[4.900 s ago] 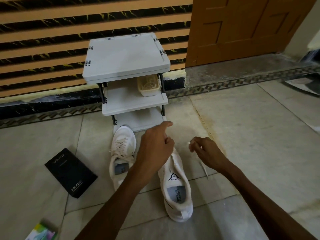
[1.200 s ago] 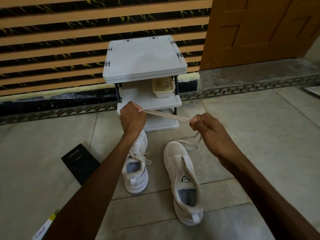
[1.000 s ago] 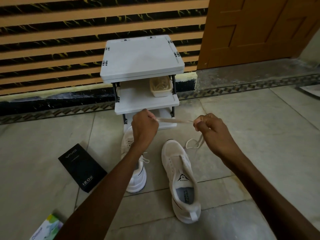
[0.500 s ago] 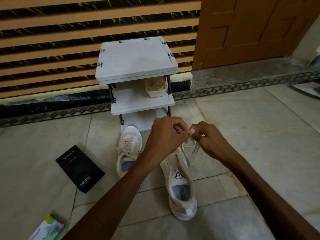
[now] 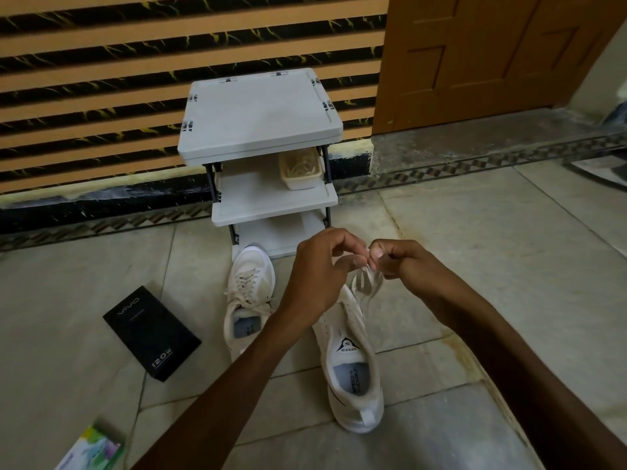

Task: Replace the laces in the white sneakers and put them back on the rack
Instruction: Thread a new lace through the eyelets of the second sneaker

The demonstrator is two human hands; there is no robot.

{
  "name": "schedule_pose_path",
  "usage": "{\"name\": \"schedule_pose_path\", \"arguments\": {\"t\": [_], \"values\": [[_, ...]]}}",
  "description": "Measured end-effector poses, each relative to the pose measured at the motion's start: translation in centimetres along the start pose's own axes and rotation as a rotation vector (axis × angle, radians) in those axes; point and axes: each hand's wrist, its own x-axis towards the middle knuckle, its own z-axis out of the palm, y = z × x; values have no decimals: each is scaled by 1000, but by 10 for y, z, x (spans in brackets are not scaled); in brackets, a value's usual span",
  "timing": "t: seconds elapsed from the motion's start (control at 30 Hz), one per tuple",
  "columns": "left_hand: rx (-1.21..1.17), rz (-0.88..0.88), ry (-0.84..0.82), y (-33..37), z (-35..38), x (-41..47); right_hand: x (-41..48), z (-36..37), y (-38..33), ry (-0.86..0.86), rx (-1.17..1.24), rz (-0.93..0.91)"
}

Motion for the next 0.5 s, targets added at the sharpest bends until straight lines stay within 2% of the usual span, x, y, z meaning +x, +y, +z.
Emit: {"name": "schedule_pose_path", "arguments": {"t": [0.1,0.27,0.4,0.5], "values": [[-119,-109,-52,-4,-1,2,1,-1,-1,-4,-26,3],[-217,-225,-159,-6,-6,0,0,3,-1,26,-246,-39],[-55,-201,-134,-4,-8,-2,0,8,-4,11,-396,-72],[159,-112,-10,-11,-10,3,0,10,-3,12,-435,-72]]}}
